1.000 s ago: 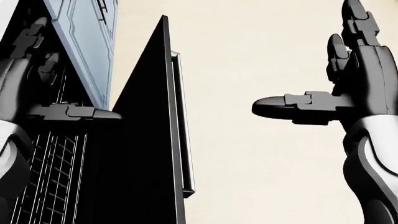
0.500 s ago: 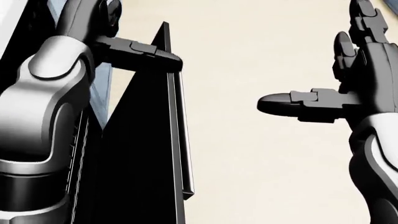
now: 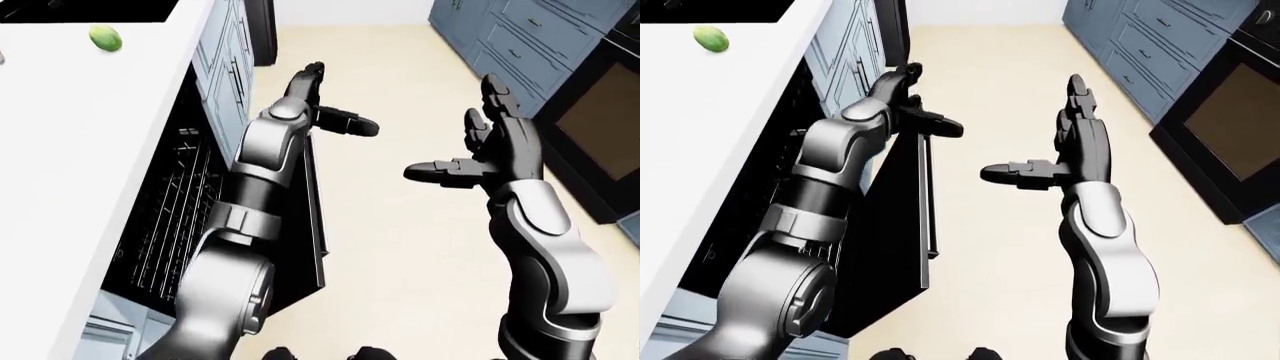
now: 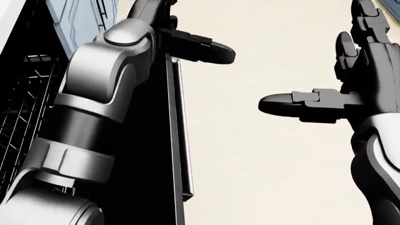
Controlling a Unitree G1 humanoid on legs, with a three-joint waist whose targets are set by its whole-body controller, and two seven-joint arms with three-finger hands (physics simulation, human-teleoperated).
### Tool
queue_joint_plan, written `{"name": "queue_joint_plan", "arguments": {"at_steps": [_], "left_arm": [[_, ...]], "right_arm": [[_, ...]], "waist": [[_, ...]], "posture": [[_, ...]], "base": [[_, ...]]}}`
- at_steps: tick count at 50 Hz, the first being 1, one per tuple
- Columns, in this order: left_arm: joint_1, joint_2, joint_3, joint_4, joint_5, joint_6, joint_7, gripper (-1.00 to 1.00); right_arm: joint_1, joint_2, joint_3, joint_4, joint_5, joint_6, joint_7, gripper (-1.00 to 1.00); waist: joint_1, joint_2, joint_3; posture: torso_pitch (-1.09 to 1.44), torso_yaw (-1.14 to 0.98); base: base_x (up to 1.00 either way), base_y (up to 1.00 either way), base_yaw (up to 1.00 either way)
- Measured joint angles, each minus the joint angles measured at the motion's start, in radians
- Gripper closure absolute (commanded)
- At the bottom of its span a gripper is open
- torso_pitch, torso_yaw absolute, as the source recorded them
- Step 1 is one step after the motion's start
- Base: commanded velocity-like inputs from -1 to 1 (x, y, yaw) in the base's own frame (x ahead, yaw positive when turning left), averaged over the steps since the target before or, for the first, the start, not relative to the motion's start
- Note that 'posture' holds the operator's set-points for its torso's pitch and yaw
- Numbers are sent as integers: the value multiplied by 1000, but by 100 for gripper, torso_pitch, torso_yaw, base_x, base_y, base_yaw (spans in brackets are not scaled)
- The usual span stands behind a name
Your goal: Close the dishwasher door
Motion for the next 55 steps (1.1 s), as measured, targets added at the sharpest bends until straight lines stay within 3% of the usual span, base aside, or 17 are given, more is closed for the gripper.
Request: {"name": "queue_joint_plan", "arguments": {"at_steps": [11,28,36,55], "left_arm": [[-41,-39,-5,77,-100,91,16,-100],[-118,-99,0,316,-160,34,29,-100],[-115,-135,4,405,-179,-24,43,-100],[-7,-222,1,497,-221,-144,80,-100]], "right_arm": [[-8,-5,-11,-20,8,20,-1,-100],[-36,-39,-41,6,28,16,-13,-100],[-59,-59,-72,-13,74,50,-32,-100],[-64,-87,-85,-66,157,94,-78,-100]], "waist": [[-2,-4,-1],[-1,-15,-8],[-2,-20,-8],[-1,-27,-13]], "posture": [[94,0],[94,0],[94,0],[94,0]], "base": [[0,0,0],[0,0,0],[0,0,0],[0,0,0]]}}
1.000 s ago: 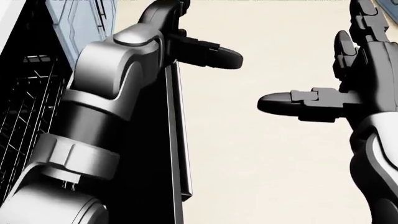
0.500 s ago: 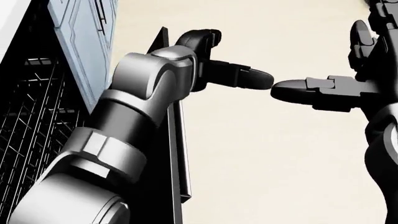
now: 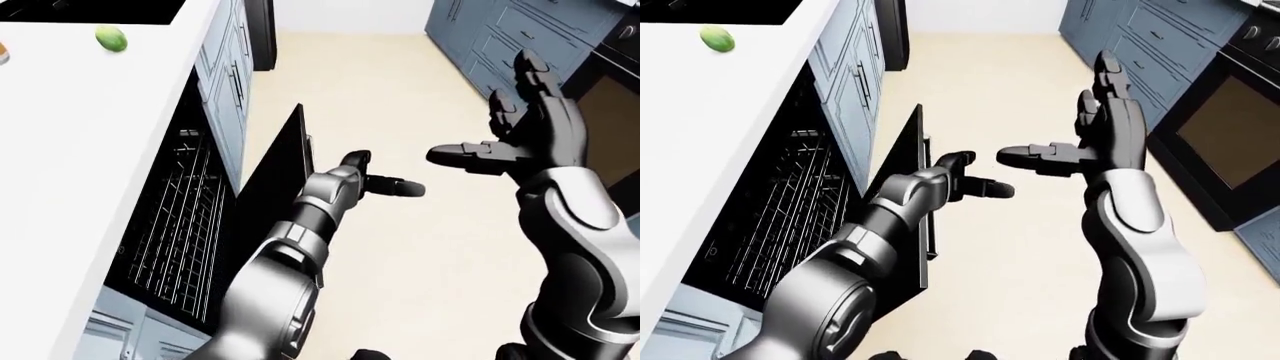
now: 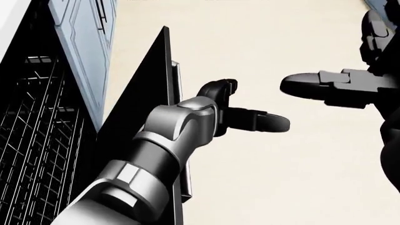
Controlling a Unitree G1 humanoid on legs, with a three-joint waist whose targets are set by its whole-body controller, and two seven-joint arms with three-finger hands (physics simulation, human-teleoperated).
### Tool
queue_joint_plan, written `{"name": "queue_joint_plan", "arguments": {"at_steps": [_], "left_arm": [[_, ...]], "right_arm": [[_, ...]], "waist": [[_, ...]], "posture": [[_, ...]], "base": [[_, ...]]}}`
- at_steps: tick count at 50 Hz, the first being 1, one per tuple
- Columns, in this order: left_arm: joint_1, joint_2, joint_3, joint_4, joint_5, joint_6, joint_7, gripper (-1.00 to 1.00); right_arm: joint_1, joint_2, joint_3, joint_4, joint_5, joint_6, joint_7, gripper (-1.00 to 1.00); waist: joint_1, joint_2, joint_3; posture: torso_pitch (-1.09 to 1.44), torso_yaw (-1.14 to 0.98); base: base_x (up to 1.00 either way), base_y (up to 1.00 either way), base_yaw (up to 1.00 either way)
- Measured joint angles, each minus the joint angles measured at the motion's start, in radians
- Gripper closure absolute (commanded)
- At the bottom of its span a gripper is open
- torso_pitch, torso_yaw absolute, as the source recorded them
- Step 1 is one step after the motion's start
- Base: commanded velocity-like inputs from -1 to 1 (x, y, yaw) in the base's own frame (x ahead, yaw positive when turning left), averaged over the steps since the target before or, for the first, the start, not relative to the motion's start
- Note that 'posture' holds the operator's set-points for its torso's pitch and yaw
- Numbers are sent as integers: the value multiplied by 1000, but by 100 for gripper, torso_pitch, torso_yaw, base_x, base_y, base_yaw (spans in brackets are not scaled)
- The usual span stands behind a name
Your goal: Close the dishwasher door
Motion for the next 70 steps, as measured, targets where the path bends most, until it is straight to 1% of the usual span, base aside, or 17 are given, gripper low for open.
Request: {"name": "queue_joint_plan", "arguments": {"at_steps": [9,17,21,24,29,37,50,70], "left_arm": [[35,-19,12,42,-12,-10,-4,-100],[90,-41,-9,73,21,-39,-24,-100],[104,-50,6,90,29,-41,-31,-100],[110,-53,4,97,35,-44,-37,-100],[118,-60,20,111,32,-39,-43,-100],[129,-59,41,126,8,-5,-11,-100],[177,-70,50,160,1,-4,23,-100],[251,-38,104,208,29,-36,92,-100]], "right_arm": [[-1,-7,1,4,13,-3,-10,-100],[-1,-12,-1,-4,21,0,-16,-100],[1,-12,3,-4,22,-2,-15,-100],[-1,-13,-1,-7,26,4,-15,-100],[-5,-16,-6,-9,29,7,-18,-100],[-8,-21,-10,-15,40,14,-25,-100],[-14,-32,-18,-16,58,18,-35,-100],[-13,-39,-20,-14,72,13,-44,-100]], "waist": [[-1,-2,0],[0,-3,-2],[0,-4,0],[0,-4,1],[-1,-5,-1],[-1,-4,-3],[-3,-5,-6],[-5,-2,-4]], "posture": [[94,0],[94,0],[94,0],[94,0],[94,0],[94,0],[94,0],[94,0]], "base": [[0,0,0],[0,0,0],[0,0,0],[0,0,0],[0,0,0],[0,0,0],[0,0,0],[0,0,0]]}}
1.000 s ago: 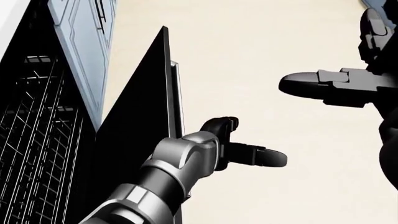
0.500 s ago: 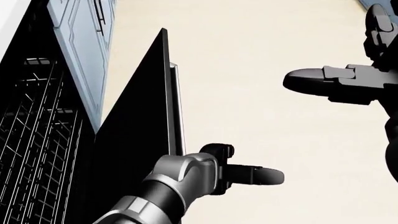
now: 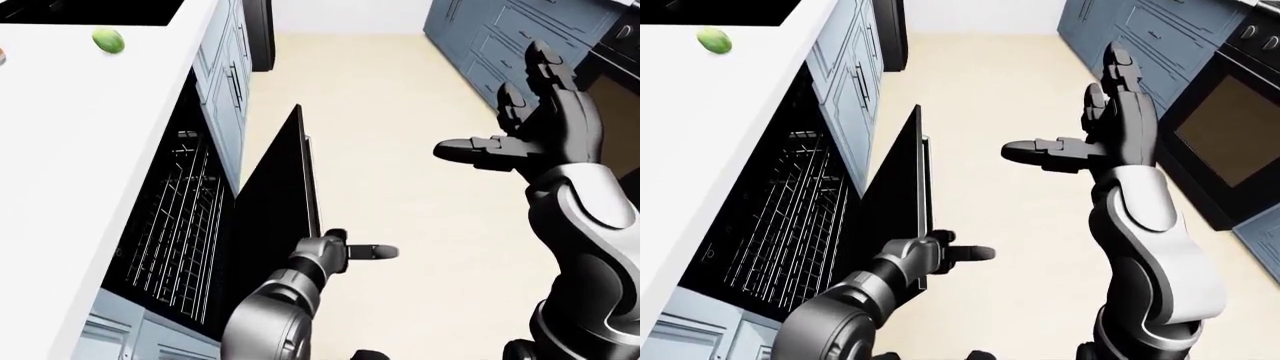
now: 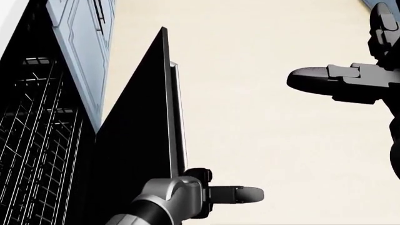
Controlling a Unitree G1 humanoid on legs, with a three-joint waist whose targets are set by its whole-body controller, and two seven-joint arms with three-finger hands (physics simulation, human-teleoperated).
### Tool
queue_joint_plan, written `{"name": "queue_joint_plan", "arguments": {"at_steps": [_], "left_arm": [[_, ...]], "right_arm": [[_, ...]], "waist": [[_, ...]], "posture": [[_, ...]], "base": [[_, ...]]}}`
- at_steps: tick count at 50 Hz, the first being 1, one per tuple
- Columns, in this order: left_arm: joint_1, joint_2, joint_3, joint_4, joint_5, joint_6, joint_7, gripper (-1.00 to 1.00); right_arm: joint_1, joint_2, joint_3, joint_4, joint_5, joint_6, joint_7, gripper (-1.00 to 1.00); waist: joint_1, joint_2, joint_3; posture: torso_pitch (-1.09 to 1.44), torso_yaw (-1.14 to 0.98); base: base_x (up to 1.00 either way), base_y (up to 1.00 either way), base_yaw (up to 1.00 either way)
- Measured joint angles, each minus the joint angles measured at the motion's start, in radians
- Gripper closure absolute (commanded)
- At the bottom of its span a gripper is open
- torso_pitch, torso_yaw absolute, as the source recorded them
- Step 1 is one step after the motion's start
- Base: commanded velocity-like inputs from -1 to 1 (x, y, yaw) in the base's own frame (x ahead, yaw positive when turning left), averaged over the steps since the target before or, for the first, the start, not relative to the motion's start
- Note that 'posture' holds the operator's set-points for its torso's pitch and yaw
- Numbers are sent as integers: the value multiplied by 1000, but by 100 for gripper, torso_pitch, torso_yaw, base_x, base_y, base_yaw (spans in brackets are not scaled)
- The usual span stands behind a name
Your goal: Close the dishwasher door
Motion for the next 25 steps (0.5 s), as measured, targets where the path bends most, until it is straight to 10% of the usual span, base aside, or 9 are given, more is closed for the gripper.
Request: {"name": "queue_joint_plan", "arguments": {"at_steps": [25], "left_arm": [[56,24,44,14,-10,6,3,-100]], "right_arm": [[-8,-12,-12,-8,23,11,-13,-100]], "waist": [[1,6,1]], "posture": [[94,0]], "base": [[0,0,0]]}}
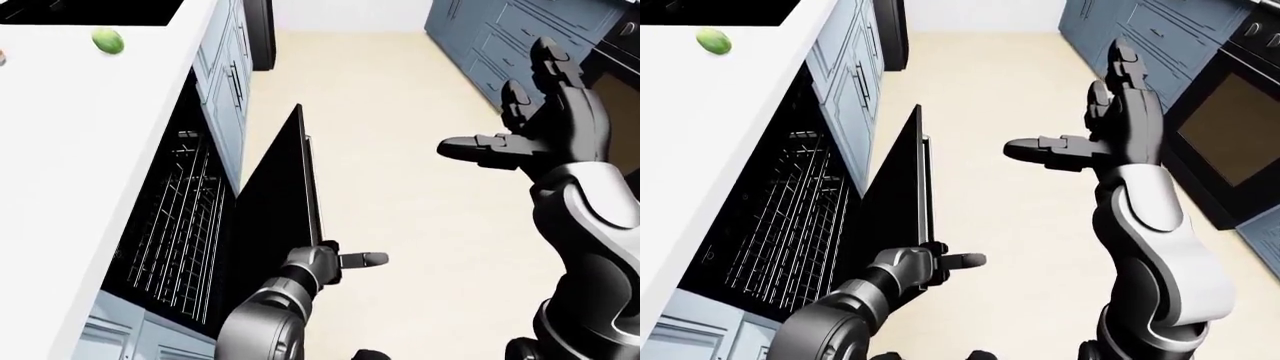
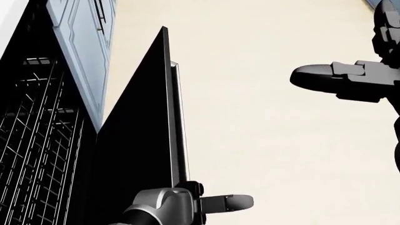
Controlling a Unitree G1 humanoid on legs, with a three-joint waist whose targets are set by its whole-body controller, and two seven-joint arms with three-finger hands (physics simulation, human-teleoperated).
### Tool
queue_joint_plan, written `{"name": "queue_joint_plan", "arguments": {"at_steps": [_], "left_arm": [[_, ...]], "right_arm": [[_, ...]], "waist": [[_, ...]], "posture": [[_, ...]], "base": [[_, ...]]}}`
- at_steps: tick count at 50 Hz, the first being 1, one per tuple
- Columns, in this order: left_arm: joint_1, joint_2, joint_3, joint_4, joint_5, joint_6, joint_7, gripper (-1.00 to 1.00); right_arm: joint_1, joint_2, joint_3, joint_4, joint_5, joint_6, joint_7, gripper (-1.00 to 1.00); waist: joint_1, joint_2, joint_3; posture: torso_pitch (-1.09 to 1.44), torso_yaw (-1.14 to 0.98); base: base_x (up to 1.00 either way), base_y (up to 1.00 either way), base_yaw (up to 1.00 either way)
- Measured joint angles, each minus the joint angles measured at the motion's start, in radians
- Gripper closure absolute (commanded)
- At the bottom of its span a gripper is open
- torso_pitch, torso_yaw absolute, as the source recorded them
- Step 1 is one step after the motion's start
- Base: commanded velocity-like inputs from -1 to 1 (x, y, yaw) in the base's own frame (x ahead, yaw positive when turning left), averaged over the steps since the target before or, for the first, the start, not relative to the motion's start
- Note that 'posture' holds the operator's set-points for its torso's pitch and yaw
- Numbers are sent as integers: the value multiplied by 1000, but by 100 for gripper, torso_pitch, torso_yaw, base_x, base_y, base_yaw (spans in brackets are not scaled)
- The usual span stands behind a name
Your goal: Close the dishwasher door
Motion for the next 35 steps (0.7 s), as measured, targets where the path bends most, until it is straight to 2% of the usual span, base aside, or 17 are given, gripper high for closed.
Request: {"name": "queue_joint_plan", "arguments": {"at_steps": [17,35], "left_arm": [[23,2,12,5,-3,27,6,-100],[33,5,22,5,14,5,116,-100]], "right_arm": [[2,-3,4,9,7,-9,-6,-100],[1,-7,1,1,19,0,-12,-100]], "waist": [[-1,-1,2],[-6,-4,0]], "posture": [[94,0],[94,0]], "base": [[0,0,0],[0,0,0]]}}
